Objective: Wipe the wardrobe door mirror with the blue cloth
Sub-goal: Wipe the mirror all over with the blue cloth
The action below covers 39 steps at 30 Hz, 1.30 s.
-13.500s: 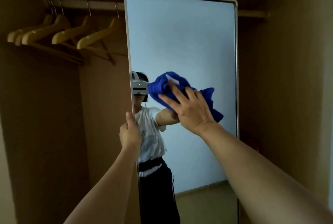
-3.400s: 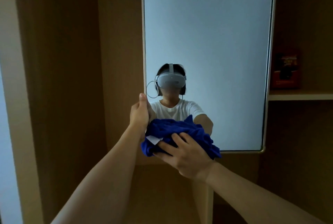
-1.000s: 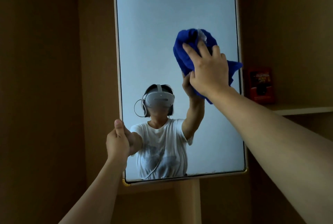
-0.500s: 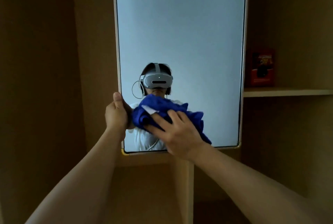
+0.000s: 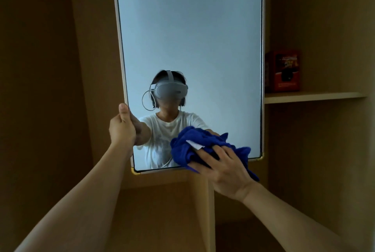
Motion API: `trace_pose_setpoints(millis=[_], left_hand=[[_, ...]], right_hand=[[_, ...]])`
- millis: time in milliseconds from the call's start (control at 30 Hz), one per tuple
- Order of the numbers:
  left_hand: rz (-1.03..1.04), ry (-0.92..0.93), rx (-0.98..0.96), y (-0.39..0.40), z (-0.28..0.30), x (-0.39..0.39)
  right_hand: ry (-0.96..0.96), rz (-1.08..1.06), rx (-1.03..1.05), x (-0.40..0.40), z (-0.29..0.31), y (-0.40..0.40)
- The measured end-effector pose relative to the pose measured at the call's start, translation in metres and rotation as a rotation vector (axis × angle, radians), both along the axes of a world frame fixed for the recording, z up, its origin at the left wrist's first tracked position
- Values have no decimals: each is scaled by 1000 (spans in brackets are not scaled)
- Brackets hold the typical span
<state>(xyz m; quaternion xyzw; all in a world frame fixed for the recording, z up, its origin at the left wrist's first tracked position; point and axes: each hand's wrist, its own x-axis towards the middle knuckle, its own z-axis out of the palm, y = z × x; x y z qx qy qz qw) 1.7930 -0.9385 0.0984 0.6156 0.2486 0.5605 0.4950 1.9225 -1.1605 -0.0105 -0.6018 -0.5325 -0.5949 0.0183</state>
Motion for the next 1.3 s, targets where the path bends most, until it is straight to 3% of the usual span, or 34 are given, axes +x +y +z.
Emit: trace_pose_setpoints(millis=[267, 433, 667, 933, 1133, 1300], left_hand=[[22, 13, 10, 0, 0, -2], [40, 13, 7, 0, -1, 1], [54, 34, 52, 3, -2, 1], [14, 9, 52, 4, -2, 0], [28, -7, 28, 3, -3, 3], [69, -10, 32, 4, -4, 6]], right_hand=[[183, -157, 369, 22, 26, -40], [372, -170, 525, 4, 19, -21], [192, -49, 281, -15, 16, 6], [535, -138, 640, 5, 85, -19], [583, -215, 744, 22, 145, -33], [524, -207, 676, 7, 109, -23]])
